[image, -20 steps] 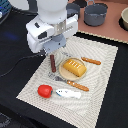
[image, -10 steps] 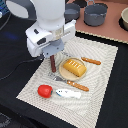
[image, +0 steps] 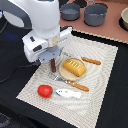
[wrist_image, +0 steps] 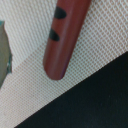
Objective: Interact with the objects in diverse but meaningful ways.
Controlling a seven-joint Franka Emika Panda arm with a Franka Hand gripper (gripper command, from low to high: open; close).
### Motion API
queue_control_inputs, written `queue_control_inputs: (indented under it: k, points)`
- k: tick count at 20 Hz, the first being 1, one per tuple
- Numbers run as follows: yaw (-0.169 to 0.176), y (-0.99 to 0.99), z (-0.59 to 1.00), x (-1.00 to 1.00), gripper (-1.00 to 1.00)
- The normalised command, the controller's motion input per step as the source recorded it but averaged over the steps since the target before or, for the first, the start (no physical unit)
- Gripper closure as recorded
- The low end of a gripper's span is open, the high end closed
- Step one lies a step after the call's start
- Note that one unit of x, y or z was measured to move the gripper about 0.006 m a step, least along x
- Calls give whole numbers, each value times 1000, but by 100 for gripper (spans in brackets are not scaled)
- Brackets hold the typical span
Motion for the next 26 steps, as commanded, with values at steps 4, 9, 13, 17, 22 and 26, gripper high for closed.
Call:
queue_control_inputs:
  k: [4,9,13,17,22,26]
  points:
    - [0,51,-370,-276,100]
    - [0,57,-364,-259,100]
    - [0,64,-377,-240,100]
    - [0,53,-366,-219,100]
    - [0,82,-253,-169,100]
    - [2,127,-112,-99,100]
